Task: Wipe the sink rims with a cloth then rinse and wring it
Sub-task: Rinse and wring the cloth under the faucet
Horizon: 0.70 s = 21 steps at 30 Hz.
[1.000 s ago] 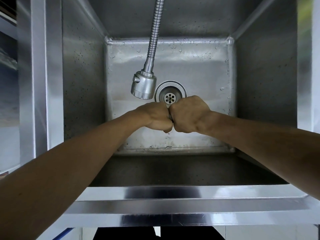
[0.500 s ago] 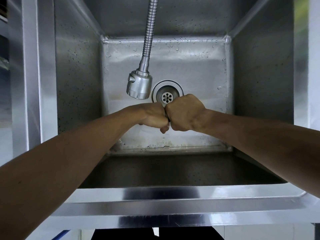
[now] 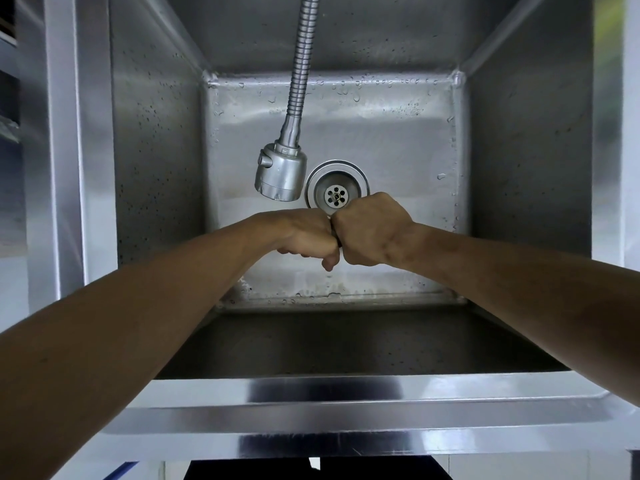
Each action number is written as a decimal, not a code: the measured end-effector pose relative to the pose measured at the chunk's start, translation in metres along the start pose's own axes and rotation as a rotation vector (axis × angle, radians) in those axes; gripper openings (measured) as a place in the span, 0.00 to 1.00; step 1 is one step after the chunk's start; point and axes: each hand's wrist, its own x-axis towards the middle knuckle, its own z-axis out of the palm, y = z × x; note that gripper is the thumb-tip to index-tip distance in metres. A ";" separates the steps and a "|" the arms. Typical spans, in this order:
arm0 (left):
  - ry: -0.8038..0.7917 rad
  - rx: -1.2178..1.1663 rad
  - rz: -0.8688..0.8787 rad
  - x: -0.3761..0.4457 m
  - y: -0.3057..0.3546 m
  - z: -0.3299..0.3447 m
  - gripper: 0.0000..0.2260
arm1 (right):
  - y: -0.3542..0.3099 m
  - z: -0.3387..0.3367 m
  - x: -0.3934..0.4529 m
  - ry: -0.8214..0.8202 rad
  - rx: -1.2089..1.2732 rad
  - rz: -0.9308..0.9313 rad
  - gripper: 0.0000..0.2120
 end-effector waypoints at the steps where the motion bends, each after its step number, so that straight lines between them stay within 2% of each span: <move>1: 0.002 -0.002 0.003 -0.001 0.000 -0.001 0.13 | 0.001 -0.001 0.000 0.003 0.000 -0.002 0.04; 11: -0.012 -0.047 0.027 -0.003 -0.004 -0.002 0.17 | 0.000 -0.001 0.001 0.010 0.000 -0.025 0.04; 17: -0.018 -0.028 0.017 -0.001 -0.005 -0.001 0.15 | -0.003 0.002 -0.002 0.011 0.009 -0.001 0.04; 19: 0.015 0.069 0.063 -0.002 -0.004 0.003 0.12 | -0.004 0.004 -0.004 0.003 0.016 0.041 0.04; 21: 0.128 0.161 0.161 -0.005 -0.002 0.011 0.09 | 0.000 0.002 -0.007 -0.037 0.063 0.094 0.04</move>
